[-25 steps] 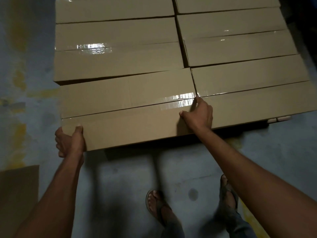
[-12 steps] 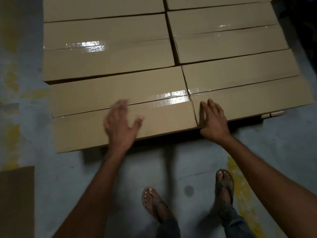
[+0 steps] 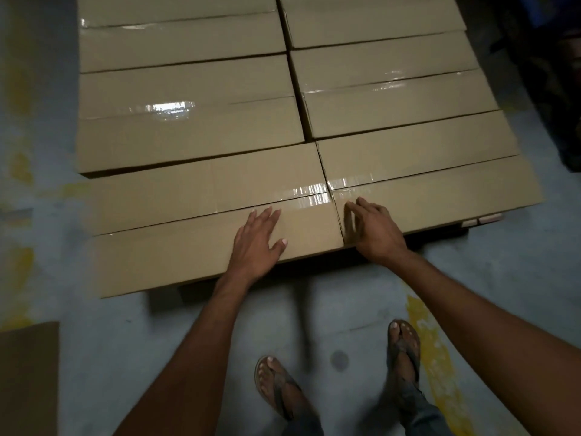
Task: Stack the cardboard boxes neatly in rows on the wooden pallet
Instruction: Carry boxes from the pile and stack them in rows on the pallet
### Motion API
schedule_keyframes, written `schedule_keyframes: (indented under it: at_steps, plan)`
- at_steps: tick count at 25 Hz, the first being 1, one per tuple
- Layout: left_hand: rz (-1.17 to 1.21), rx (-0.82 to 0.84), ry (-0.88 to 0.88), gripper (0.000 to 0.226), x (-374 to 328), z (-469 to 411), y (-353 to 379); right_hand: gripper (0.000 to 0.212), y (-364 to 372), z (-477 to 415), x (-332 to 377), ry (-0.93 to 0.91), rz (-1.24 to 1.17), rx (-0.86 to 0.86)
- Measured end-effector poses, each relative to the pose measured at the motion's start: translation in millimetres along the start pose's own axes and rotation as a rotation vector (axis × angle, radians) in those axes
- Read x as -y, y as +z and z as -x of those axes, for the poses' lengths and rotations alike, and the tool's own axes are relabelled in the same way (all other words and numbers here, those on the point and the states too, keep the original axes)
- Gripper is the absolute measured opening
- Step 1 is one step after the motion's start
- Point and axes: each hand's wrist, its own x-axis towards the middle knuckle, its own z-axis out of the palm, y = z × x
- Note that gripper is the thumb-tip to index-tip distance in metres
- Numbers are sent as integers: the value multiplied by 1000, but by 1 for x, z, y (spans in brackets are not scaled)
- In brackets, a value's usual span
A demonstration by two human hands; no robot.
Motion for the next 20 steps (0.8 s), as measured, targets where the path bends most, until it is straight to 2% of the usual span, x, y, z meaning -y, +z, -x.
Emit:
schedule_keyframes:
  at_steps: [3, 9, 16, 20]
  plan:
    - [170, -75, -17, 68, -11, 10, -22, 58, -17, 19, 28, -27, -160, -108]
    - [508, -312, -143, 50, -57, 60, -71, 66, -52, 63, 69, 13, -397, -141]
    - [732, -445, -200, 38, -87, 138, -121, 59, -96, 135, 116, -49, -478, -88]
    - [794, -448, -203, 32, -94, 154, -162, 56, -116, 149, 152, -16, -618, -153]
